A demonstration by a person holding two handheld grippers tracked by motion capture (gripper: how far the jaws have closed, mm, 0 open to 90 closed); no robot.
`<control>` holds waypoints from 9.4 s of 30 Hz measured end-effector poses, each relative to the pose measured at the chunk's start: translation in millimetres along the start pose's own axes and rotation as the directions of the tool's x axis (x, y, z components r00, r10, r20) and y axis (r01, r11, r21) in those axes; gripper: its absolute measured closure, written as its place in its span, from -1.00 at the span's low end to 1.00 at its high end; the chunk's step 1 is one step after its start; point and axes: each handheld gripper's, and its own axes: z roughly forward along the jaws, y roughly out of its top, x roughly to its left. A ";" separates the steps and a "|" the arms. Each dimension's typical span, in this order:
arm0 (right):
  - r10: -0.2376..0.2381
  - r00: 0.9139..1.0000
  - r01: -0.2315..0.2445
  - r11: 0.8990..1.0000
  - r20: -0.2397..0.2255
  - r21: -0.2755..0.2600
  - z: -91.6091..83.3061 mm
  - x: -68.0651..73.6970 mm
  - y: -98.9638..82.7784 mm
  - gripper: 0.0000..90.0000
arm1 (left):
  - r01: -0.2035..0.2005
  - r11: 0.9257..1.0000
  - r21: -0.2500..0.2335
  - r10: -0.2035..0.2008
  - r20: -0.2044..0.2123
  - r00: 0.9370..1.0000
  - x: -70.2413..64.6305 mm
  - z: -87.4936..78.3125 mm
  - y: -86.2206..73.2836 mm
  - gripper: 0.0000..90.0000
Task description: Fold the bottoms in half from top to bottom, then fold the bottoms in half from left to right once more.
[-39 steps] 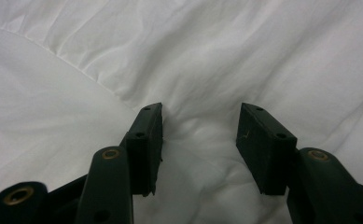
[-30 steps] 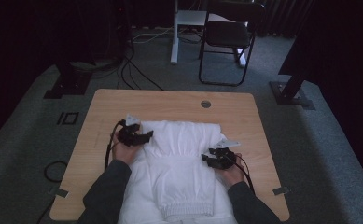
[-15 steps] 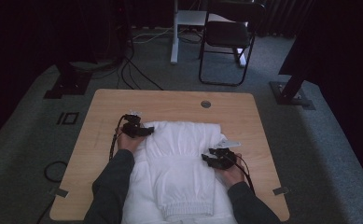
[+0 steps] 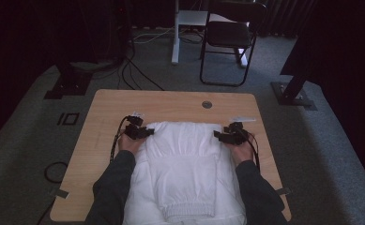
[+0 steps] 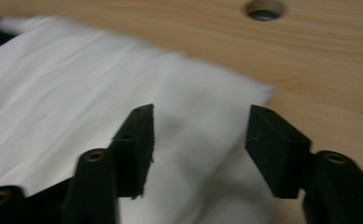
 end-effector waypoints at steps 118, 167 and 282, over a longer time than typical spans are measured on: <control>-0.167 0.984 0.150 0.964 -0.062 -0.218 -67.6 18.6 57.1 0.85 | 0.043 0.913 -0.406 0.047 0.208 0.977 -27.2 -135.1 25.8 0.69; -0.160 0.983 0.138 0.967 -0.091 -0.213 -102.3 52.3 -26.5 -0.11 | -0.012 0.932 -0.362 0.085 0.188 0.979 -56.7 -147.7 -53.7 0.08; -0.254 0.961 0.261 0.964 -0.107 0.055 46.8 130.9 -32.0 0.02 | 0.129 0.952 -0.278 -0.115 0.066 0.991 -28.9 -123.8 -56.9 0.82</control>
